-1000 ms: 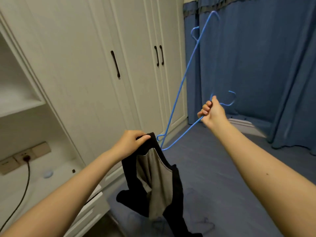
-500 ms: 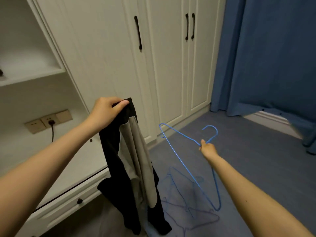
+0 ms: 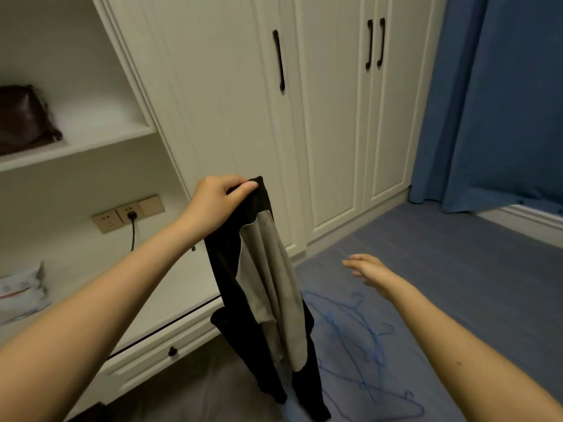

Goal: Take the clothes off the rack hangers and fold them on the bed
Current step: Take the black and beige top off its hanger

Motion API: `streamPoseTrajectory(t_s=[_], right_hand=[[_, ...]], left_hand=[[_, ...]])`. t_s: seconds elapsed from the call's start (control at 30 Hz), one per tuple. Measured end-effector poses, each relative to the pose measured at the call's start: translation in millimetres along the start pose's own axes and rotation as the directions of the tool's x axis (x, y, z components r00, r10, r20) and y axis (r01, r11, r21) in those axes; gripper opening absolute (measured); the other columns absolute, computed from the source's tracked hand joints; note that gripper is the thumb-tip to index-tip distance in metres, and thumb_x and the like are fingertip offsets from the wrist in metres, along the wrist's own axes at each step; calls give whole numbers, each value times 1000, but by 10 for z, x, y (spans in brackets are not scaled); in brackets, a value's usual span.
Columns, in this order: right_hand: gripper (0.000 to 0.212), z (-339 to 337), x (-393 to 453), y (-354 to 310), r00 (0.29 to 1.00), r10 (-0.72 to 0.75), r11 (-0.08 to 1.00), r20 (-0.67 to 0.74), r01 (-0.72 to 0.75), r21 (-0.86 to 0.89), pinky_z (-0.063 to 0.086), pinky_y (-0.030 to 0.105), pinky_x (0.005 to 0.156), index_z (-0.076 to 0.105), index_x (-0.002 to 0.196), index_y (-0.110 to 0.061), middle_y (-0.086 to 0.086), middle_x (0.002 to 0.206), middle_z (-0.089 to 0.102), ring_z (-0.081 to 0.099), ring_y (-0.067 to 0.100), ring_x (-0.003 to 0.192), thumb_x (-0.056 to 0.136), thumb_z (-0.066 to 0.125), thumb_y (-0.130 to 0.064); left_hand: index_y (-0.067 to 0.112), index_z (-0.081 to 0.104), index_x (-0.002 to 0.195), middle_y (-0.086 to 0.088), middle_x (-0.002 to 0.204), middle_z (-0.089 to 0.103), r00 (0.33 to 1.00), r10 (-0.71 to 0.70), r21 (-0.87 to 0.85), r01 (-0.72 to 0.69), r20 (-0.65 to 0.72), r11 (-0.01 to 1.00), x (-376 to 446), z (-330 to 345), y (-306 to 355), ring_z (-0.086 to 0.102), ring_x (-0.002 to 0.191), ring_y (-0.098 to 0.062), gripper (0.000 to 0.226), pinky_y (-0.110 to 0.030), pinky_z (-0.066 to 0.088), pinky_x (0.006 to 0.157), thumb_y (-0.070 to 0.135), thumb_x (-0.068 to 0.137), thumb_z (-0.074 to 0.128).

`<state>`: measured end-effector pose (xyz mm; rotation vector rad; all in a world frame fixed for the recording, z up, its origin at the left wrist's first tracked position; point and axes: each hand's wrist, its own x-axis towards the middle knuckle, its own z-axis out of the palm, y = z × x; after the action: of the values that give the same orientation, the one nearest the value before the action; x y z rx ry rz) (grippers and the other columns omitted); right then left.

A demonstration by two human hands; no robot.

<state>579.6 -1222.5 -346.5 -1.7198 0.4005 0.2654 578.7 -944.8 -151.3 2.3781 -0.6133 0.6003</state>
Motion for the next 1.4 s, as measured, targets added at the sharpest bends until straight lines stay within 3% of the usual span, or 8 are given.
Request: streamPoseTrajectory(t_s=[0.17,0.37,0.53,0.73,0.83,1.03,1.3,1.4], right_hand=[[35,288,-360,-748,946,-264,965,189,258,52,37,31,90,52,120,-24,-2,130,58,57,13,110,90,52,-7],[59,327,-935,-1314,789,-519,848,328,428,313,32,31,102,57,123,-20,-2,132,56,50,14,123,64,54,-13],[44,390,-1327,-1400,742,-569,801,354,598,35,44,23,87,65,96,-3,-1,89,66,61,10,90,59,72,-25],[30,350,-1877,-1189,819,-454,805,350,546,-234,45,17,86,69,101,-6,-1,96,69,64,7,93,76,68,-24],[13,277,-2118,-976,876,-399,801,269,476,-362,48,21,88,70,98,-16,-5,95,71,65,8,95,87,64,-15],[23,-44,-2620,-414,942,-314,605,-119,102,-790,46,32,72,63,79,-22,-3,84,63,58,14,79,84,63,-44],[5,-280,-3345,40,869,-330,769,-369,21,-639,53,30,84,64,88,-32,-6,100,67,63,10,92,84,68,-31],[41,-93,-3444,-25,829,-434,809,-352,186,-558,50,23,85,50,118,-36,-11,118,58,59,8,102,83,70,-30]], left_hand=[[4,67,95,6,80,59,996,67,-79,-72,-65,994,-2,-136,182,49,77,3,19,-4,35,67,15,95,52],[2,67,95,5,79,57,975,158,-136,-180,-158,974,39,-508,448,50,75,3,20,-4,35,67,15,95,51],[13,65,90,17,77,57,946,211,-264,-275,-248,924,9,-734,655,54,74,12,15,-5,36,68,14,95,51],[18,63,91,19,80,58,946,190,-453,-295,-263,841,-137,-790,771,53,76,18,14,-2,37,71,13,96,51],[22,62,88,18,80,59,951,199,-525,-299,-238,797,-228,-778,796,53,76,18,15,-2,37,71,14,95,51],[20,62,91,19,83,59,964,191,-662,-266,-185,701,-477,-634,891,54,76,20,15,0,37,70,16,96,49],[16,63,91,17,80,59,942,319,-725,-292,-104,624,-840,-521,1279,55,74,16,15,-3,39,70,15,96,49],[18,62,88,16,80,60,899,425,-712,-368,-108,597,-981,-610,1505,56,74,12,14,-6,41,71,15,96,51]])
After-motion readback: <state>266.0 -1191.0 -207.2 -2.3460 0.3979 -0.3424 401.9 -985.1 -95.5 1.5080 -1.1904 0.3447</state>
